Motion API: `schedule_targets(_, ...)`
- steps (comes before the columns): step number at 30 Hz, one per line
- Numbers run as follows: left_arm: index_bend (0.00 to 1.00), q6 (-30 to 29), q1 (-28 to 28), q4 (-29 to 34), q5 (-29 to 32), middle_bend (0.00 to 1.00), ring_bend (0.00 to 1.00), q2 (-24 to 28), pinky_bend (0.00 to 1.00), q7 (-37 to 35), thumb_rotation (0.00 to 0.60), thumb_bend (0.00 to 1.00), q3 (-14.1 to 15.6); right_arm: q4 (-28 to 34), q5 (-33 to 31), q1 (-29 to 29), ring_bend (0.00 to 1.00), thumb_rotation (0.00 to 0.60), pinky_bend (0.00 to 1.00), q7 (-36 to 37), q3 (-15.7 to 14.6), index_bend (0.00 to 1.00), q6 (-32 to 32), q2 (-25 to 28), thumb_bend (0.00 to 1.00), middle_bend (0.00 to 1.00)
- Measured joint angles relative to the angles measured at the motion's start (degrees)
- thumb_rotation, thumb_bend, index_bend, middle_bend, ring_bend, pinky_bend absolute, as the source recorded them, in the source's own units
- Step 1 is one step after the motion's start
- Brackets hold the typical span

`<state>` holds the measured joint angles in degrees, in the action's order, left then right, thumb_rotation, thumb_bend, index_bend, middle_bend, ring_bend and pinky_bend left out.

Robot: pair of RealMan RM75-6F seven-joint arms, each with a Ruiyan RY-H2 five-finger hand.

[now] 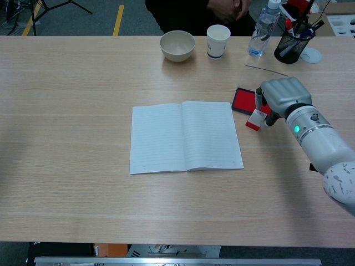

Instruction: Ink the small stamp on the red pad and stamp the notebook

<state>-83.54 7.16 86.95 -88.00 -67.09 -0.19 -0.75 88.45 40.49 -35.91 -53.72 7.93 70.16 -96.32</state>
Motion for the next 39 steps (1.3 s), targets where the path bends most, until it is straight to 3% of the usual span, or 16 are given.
schedule_targets(10,0.25,0.1,0.0,-0.2,0.0,0.25,0.21,0.1,0.20,-0.2,0.600,0.26,0.0,-3.4,-1.4,-1.3,0.37,0.600,0.39,-0.3,1.0,0.51,-0.8,-1.4,0.17,0.44)
schedule_targets(18,0.24,-0.2,-0.2,-0.1,0.0,0.25,0.21,0.2,0.20,-0.4,0.600,0.26,0.0,-2.9,-1.5,-1.7,0.37,0.600,0.39,-0.5,0.7,0.52,-1.1,-1.5,0.25,0.44)
schedule_targets(39,0.24,0.0,-0.4,-0.5,0.3,0.25,0.21,0.3,0.20,-0.6,0.600,0.26,0.1,-3.4,-1.9,-1.6,0.37,0.600,0.39,0.0,-0.2,0.56,-1.3,-1.5,0.29,0.44)
